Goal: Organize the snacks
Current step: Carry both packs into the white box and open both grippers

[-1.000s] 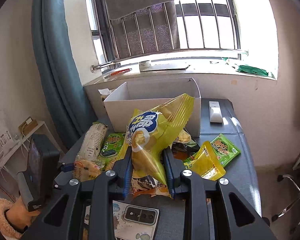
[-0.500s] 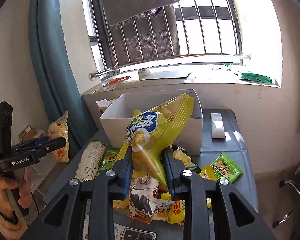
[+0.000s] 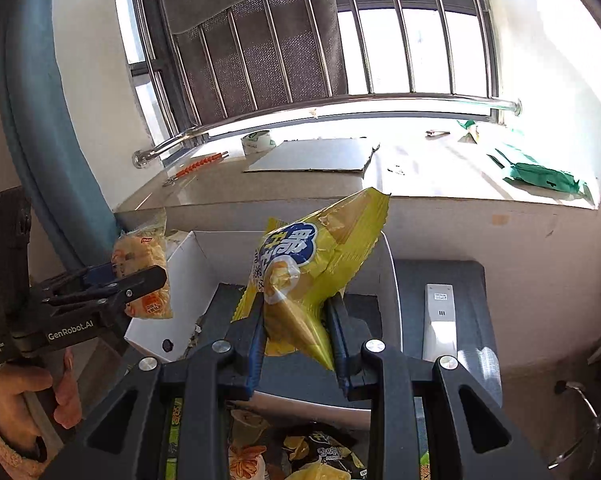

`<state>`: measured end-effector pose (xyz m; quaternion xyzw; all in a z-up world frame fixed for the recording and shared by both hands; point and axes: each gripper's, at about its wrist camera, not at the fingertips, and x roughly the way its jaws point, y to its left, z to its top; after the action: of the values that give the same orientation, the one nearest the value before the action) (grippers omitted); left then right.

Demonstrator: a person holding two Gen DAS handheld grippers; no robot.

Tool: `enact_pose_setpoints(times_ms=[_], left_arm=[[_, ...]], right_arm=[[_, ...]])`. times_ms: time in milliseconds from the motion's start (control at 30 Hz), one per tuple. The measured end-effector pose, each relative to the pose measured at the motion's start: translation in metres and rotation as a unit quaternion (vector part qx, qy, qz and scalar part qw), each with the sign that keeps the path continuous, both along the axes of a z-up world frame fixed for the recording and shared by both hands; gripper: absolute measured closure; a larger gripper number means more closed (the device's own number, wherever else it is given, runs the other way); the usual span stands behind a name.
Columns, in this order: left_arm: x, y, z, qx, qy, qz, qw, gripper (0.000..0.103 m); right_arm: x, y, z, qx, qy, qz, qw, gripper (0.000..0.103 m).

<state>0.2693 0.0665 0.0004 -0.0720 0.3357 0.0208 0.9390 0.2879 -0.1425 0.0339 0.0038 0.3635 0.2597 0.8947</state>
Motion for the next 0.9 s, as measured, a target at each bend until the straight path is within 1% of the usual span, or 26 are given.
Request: enact_pose_setpoints(times_ms=[133, 300, 333, 367, 400, 433, 467, 533, 600, 800, 833, 900], left_arm=[[0.011, -0.003, -0.004, 0.021, 0.005, 0.002, 0.9998, 0.027], [0.008, 0.0, -0.006, 0.019, 0.006, -0.003, 0.9998, 0.025], [0.009, -0.001, -0.007, 0.023, 0.012, -0.002, 0.9997, 0.018], [0.009, -0.002, -0.008, 0.028, 0.019, -0.002, 0.9994, 0.004], [0.008, -0.003, -0.008, 0.033, 0.022, -0.004, 0.9992, 0.0], [0.006, -0.005, -0.008, 0.042, 0.023, -0.003, 0.9989, 0.0], [0.005, -0.007, -0.008, 0.056, 0.025, 0.001, 0.9981, 0.0], [0.001, -0.011, -0.007, 0.076, 0.024, 0.003, 0.9968, 0.0], [-0.005, -0.013, -0.004, 0.084, 0.02, -0.001, 0.9963, 0.0], [-0.03, -0.018, 0.006, 0.087, 0.009, -0.005, 0.9962, 0.0], [-0.037, -0.019, 0.009, 0.084, 0.003, -0.008, 0.9964, 0.0], [-0.055, -0.021, 0.014, 0.074, -0.017, -0.013, 0.997, 0.0]], right_arm=[[0.018, 0.003, -0.011, -0.011, 0.017, -0.01, 1.0, 0.072], [0.021, 0.006, -0.019, -0.024, 0.02, -0.009, 0.999, 0.071], [0.022, 0.007, -0.021, -0.027, 0.025, -0.01, 0.999, 0.07], [0.023, 0.008, -0.022, -0.032, 0.031, -0.01, 0.999, 0.064], [0.024, 0.009, -0.024, -0.038, 0.036, -0.01, 0.999, 0.035], [0.025, 0.01, -0.025, -0.048, 0.04, -0.014, 0.998, 0.013], [0.024, 0.009, -0.025, -0.056, 0.033, -0.022, 0.998, 0.001], [0.016, 0.008, -0.022, -0.06, -0.002, -0.025, 0.998, 0.0], [0.008, 0.006, -0.017, -0.056, -0.02, -0.032, 0.998, 0.0], [-0.015, -0.012, 0.005, -0.009, -0.034, -0.025, 0.999, 0.0], [-0.022, -0.017, 0.009, 0.0, -0.043, -0.024, 0.999, 0.0], [-0.04, -0.03, 0.018, 0.021, -0.076, -0.032, 0.996, 0.0]])
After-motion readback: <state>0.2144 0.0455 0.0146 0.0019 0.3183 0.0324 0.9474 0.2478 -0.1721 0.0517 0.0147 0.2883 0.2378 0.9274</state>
